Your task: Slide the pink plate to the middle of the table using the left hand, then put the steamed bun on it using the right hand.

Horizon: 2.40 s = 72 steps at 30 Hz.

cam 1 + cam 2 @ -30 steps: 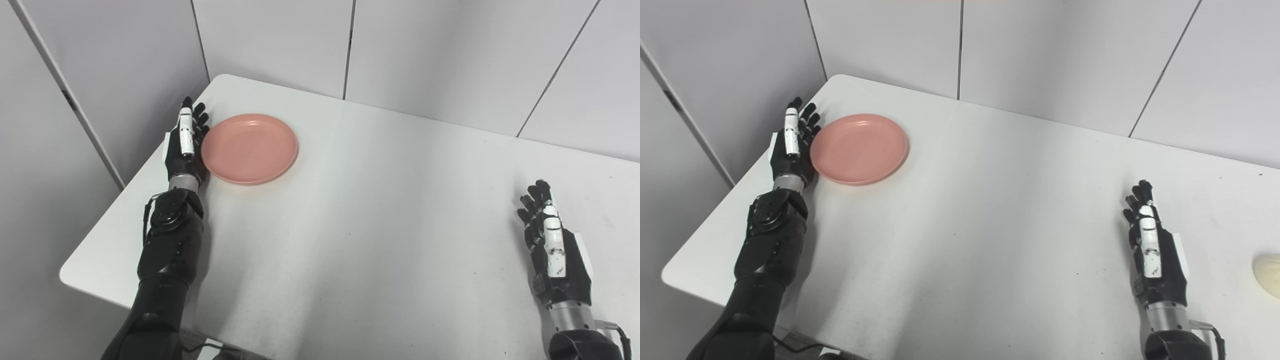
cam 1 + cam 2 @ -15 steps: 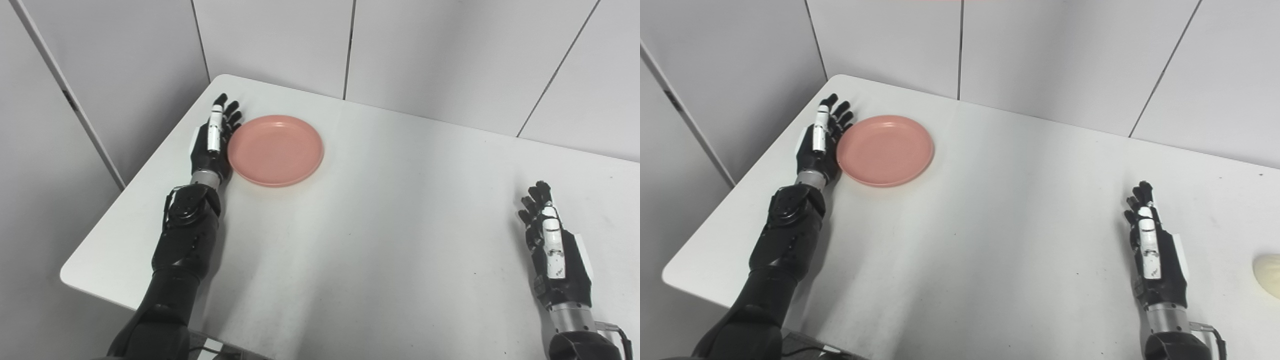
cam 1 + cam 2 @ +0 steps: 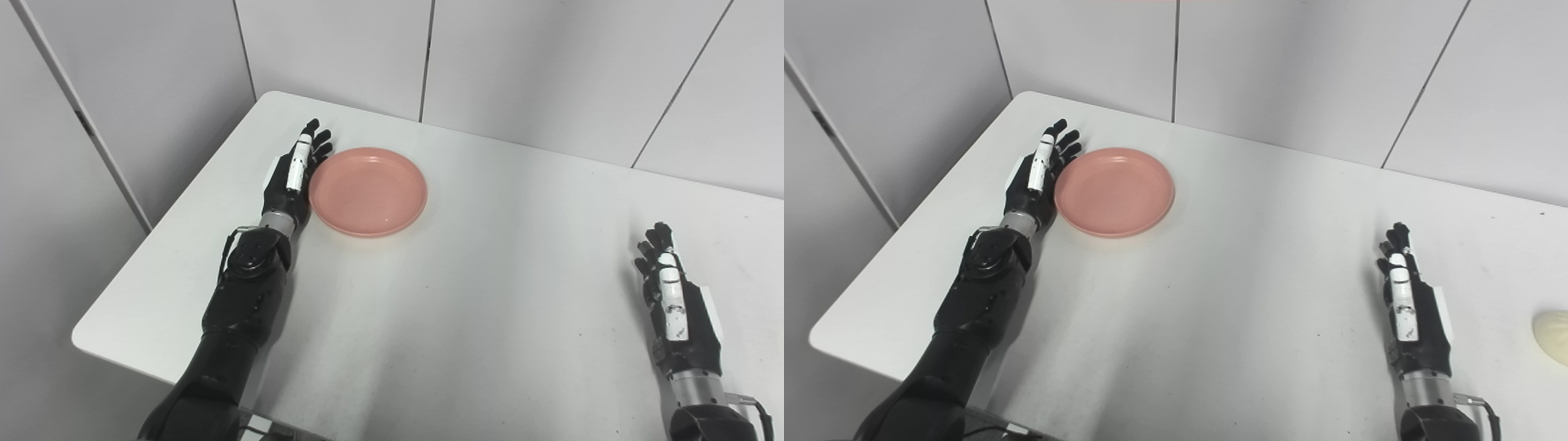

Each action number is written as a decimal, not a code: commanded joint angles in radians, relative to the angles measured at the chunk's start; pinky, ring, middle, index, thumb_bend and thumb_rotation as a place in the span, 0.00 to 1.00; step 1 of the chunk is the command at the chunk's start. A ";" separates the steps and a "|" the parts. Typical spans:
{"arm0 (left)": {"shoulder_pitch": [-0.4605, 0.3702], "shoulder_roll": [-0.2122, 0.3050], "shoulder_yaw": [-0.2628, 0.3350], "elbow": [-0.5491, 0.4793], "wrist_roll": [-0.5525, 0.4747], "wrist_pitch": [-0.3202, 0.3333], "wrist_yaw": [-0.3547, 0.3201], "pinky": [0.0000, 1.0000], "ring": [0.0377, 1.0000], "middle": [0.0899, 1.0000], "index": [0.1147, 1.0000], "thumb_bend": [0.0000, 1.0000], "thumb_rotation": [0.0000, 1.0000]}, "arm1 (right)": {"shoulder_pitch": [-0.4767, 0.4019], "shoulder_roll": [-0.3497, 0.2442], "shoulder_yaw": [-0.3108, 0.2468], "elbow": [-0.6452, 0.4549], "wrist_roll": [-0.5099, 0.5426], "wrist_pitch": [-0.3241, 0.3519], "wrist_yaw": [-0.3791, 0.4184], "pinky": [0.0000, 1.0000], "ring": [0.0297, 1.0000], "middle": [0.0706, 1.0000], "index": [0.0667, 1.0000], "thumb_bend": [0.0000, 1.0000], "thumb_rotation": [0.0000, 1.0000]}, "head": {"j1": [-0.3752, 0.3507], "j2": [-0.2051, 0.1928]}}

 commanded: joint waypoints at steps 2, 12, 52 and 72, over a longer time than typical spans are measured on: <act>0.029 -0.040 -0.053 0.008 0.009 0.078 -0.057 0.96 0.93 0.93 0.93 0.42 1.00 | 0.054 0.042 0.011 0.050 0.010 -0.012 -0.007 1.00 1.00 1.00 1.00 0.20 1.00 | -0.018 -0.001; 0.064 -0.064 -0.126 -0.088 0.012 0.114 -0.098 0.95 0.94 0.94 0.94 0.43 1.00 | 0.059 0.064 0.016 0.049 -0.015 -0.006 -0.028 1.00 1.00 1.00 1.00 0.21 1.00 | -0.100 0.005; 0.212 -0.175 -0.266 -0.436 -0.082 0.343 -0.235 1.00 0.98 0.98 0.98 0.36 1.00 | 0.063 0.113 0.048 0.044 -0.110 0.006 -0.078 1.00 1.00 1.00 1.00 0.19 1.00 | -0.300 0.034; 0.240 -0.218 -0.267 -0.423 -0.006 0.282 -0.204 1.00 0.99 0.99 1.00 0.39 1.00 | 0.055 0.118 0.042 0.059 -0.103 -0.004 -0.091 1.00 1.00 1.00 1.00 0.21 1.00 | -0.347 0.038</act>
